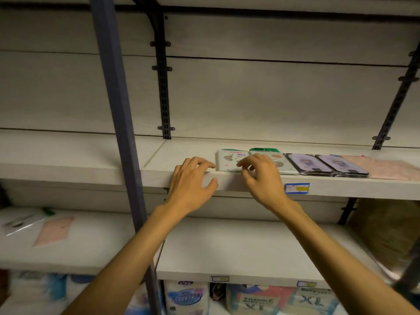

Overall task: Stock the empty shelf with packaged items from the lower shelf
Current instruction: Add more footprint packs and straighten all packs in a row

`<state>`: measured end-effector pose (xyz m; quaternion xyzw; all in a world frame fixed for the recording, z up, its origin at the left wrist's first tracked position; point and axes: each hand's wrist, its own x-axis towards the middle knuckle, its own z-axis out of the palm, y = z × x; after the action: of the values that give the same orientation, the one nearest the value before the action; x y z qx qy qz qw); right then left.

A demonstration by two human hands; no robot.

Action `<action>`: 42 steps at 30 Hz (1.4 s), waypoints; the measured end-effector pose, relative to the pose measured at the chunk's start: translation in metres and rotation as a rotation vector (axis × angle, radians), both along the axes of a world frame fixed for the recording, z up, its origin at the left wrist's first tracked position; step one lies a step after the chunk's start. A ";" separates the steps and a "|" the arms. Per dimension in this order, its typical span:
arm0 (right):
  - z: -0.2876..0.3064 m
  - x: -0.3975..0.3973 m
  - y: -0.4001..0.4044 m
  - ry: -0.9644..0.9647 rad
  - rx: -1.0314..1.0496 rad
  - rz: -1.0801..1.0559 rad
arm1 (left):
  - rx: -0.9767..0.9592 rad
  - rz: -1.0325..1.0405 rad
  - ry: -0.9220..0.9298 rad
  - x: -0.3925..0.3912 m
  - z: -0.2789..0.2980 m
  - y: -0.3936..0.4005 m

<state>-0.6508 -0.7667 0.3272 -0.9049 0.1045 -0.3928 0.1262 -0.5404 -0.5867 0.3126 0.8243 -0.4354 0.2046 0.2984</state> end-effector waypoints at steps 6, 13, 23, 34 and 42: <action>-0.022 0.036 0.084 0.064 0.005 0.156 | -0.018 0.038 0.033 0.016 -0.013 0.071; -0.047 0.089 0.184 0.146 0.013 0.213 | 0.032 0.052 0.090 0.056 -0.037 0.180; -0.097 0.182 0.353 0.308 0.080 0.259 | 0.144 0.128 0.213 0.144 -0.085 0.371; -0.161 0.293 0.476 0.492 0.160 0.210 | 0.234 0.272 0.417 0.242 -0.151 0.531; -0.214 0.389 0.518 0.589 0.221 0.158 | 0.309 0.352 0.539 0.354 -0.188 0.589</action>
<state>-0.2623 -0.2483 0.1137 -0.9658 0.1080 -0.0892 0.2183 -0.1861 0.0026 0.1246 0.9464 -0.2182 -0.0402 0.2348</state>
